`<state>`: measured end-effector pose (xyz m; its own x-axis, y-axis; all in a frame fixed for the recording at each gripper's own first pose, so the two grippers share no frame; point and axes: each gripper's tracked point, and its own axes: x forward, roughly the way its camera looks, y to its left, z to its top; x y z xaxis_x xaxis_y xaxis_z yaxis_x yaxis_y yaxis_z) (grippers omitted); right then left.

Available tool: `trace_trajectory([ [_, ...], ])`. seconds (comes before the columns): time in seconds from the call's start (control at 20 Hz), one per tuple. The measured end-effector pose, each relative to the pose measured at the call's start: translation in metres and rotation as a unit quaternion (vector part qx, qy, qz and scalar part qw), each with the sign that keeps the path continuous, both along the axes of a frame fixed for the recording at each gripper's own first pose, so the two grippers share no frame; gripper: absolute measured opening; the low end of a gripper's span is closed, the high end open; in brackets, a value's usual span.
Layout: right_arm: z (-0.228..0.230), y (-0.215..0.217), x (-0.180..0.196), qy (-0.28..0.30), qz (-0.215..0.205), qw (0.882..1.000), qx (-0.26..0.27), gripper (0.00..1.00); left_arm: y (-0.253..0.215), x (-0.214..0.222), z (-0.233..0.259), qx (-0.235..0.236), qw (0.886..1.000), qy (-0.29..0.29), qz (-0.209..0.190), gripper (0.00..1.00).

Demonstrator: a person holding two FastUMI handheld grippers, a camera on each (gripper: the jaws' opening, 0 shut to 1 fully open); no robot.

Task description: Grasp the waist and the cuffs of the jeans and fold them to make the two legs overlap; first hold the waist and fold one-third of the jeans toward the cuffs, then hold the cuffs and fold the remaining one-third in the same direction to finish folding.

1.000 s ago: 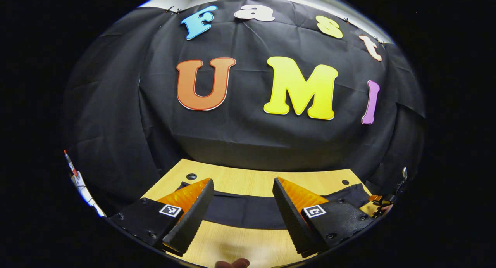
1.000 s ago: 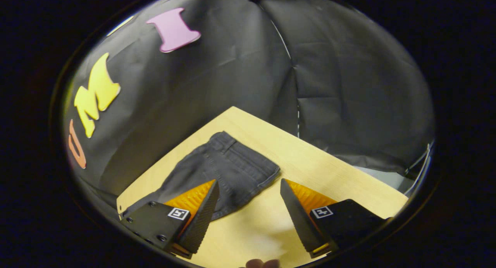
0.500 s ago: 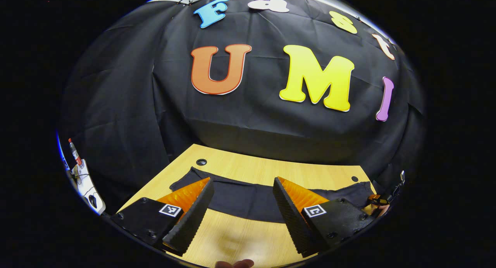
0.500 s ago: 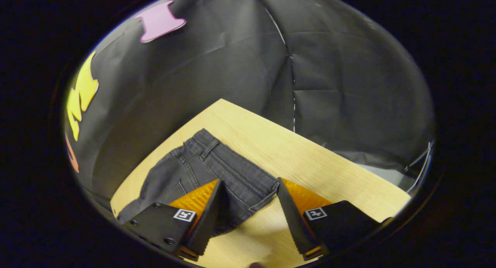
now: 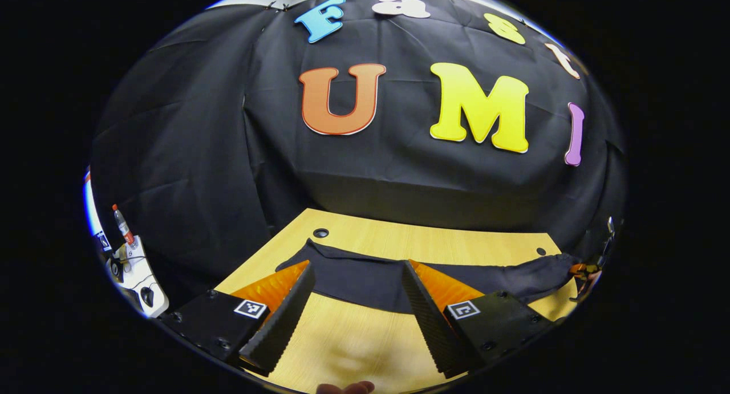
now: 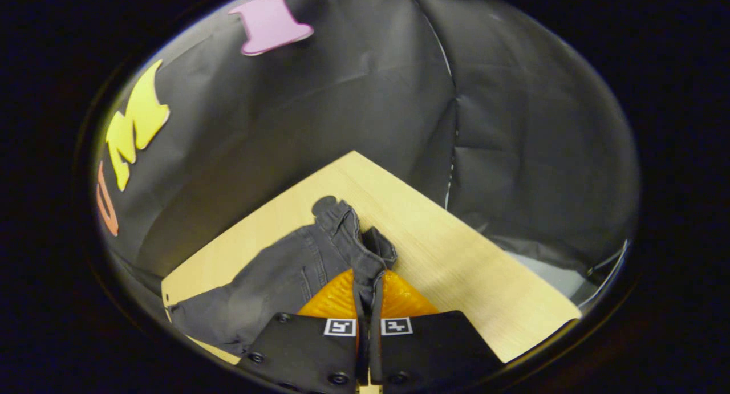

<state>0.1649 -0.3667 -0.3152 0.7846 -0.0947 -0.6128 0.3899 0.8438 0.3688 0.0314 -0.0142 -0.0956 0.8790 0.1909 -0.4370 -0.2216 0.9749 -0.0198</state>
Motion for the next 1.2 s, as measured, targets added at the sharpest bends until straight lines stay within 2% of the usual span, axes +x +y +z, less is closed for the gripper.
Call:
trace_trajectory([
  [0.15, 0.059, 0.024, 0.002, -0.04, 0.034, 0.996, -0.068, 0.02, 0.012, -0.014, -0.009, -0.019, 1.0, -0.006, 0.011, 0.99],
  [0.3, 0.134, 0.082, -0.007, -0.095, 0.075, 0.986, -0.117, 0.0, 0.033, -0.023, -0.007, -0.039, 0.999, -0.022, 0.026, 0.99],
  [0.45, 0.188, 0.166, -0.013, -0.138, 0.132, 0.974, -0.126, 0.01, 0.06, -0.036, -0.009, -0.046, 0.998, -0.032, 0.042, 0.99],
  [0.6, 0.21, 0.247, -0.005, -0.16, 0.175, 0.963, -0.126, 0.01, 0.09, -0.053, -0.01, -0.047, 0.997, -0.035, 0.056, 0.99],
  [0.75, 0.205, 0.333, -0.009, -0.165, 0.221, 0.953, -0.124, 0.01, 0.117, -0.076, -0.014, -0.057, 0.995, -0.03, 0.077, 0.99],
  [0.95, 0.143, 0.443, -0.01, -0.131, 0.285, 0.941, -0.13, 0.01, 0.141, -0.104, -0.014, -0.061, 0.993, -0.028, 0.095, 0.99],
  [1.1, 0.081, 0.492, -0.009, -0.088, 0.316, 0.931, -0.16, 0.01, 0.164, -0.129, -0.012, -0.033, 0.992, -0.023, 0.116, 0.99],
  [1.2, 0.059, 0.507, 0.001, -0.066, 0.326, 0.925, -0.186, 0.01, 0.177, -0.141, -0.008, -0.023, 0.992, -0.024, 0.125, 0.99],
])
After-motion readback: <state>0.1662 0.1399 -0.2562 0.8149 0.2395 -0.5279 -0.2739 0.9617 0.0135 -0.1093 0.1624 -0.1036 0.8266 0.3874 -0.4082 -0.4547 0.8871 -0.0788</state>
